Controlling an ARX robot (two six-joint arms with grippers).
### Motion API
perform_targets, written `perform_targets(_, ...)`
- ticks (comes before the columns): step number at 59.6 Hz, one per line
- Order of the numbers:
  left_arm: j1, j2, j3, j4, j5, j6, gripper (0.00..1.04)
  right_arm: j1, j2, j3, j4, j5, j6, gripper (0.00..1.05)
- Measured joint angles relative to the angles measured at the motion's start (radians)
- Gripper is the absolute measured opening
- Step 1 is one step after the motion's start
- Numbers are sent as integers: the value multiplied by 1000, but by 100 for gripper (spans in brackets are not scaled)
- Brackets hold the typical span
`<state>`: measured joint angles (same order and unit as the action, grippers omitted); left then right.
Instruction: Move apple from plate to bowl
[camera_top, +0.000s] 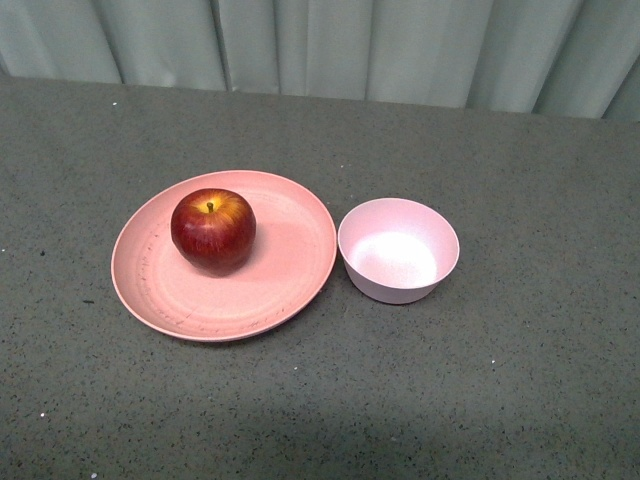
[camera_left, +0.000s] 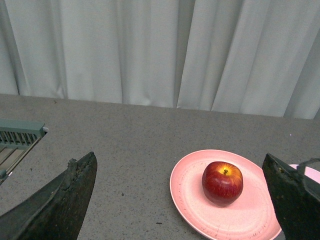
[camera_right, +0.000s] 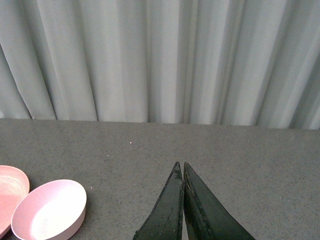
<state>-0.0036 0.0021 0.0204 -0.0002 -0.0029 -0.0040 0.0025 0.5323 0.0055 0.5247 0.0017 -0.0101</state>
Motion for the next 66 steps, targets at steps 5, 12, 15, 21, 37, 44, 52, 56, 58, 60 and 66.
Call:
perform_targets(5,0,0,0,0,0,0,98,0,-47,0,-43,0,0,1)
perform_targets(12,0,0,0,0,0,0,98,0,-112,0,-105,0,0,1)
perform_targets(15,0,0,0,0,0,0,98,0,-136,0,-127,0,0,1)
perform_targets(21,0,0,0,0,0,0,98,0,-185,0,-176,0,0,1)
perform_targets(37,0,0,0,0,0,0,98,0,-286,0,-275,0,0,1)
perform_targets(44,0,0,0,0,0,0,98,0,-324,0,-312,0,0,1)
perform_targets(52,0,0,0,0,0,0,98,0,-356,0,-344,0,0,1)
perform_targets(56,0,0,0,0,0,0,98,0,-409,1,-414,0,0,1)
perform_targets(58,0,0,0,0,0,0,98,0,-452,0,-472,-1,0,1)
perform_targets(60,0,0,0,0,0,0,98,0,-502,0,-516,-1,0,1)
perform_targets(66,0,0,0,0,0,0,98,0,-527,0,-523,-1,0,1)
